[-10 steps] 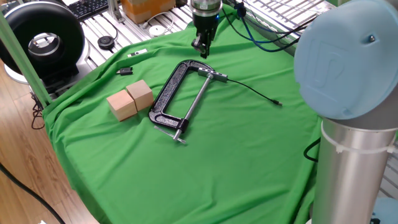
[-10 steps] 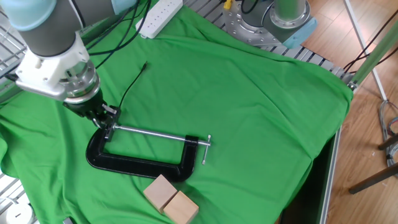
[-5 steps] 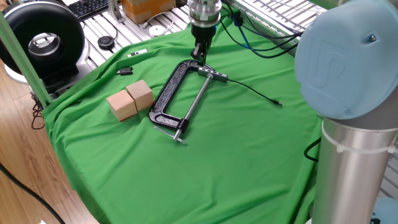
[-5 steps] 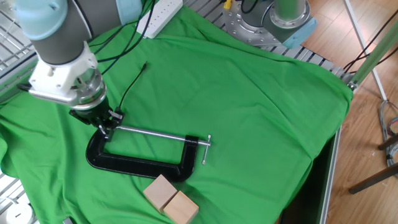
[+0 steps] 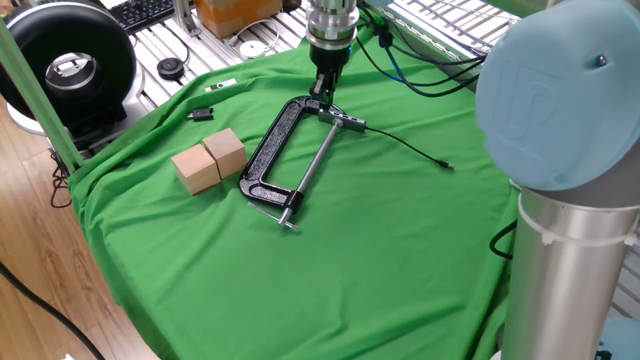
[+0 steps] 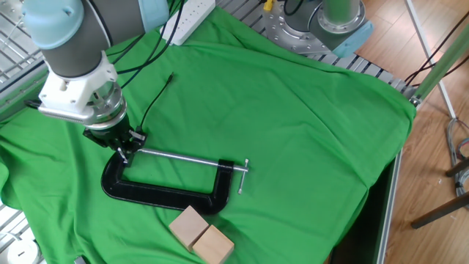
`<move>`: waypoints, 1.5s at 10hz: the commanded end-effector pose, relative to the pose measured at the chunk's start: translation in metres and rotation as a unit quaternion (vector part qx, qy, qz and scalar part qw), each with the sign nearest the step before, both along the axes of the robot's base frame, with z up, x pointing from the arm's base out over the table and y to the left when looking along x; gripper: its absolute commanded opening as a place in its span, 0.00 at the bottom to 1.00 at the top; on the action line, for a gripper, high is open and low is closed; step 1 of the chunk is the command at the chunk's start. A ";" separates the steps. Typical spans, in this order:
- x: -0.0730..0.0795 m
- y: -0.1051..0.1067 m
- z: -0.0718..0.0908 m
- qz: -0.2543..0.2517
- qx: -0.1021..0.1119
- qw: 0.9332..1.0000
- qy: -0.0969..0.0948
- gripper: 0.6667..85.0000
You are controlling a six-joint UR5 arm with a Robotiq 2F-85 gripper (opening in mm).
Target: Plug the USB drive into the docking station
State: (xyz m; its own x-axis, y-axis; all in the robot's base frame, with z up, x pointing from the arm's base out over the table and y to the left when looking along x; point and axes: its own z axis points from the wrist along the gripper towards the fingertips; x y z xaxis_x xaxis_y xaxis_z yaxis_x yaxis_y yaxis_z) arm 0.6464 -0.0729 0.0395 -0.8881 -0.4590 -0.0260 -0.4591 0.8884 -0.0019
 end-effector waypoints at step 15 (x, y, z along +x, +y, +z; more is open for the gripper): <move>-0.004 0.001 0.002 -0.003 0.006 1.000 0.007 0.01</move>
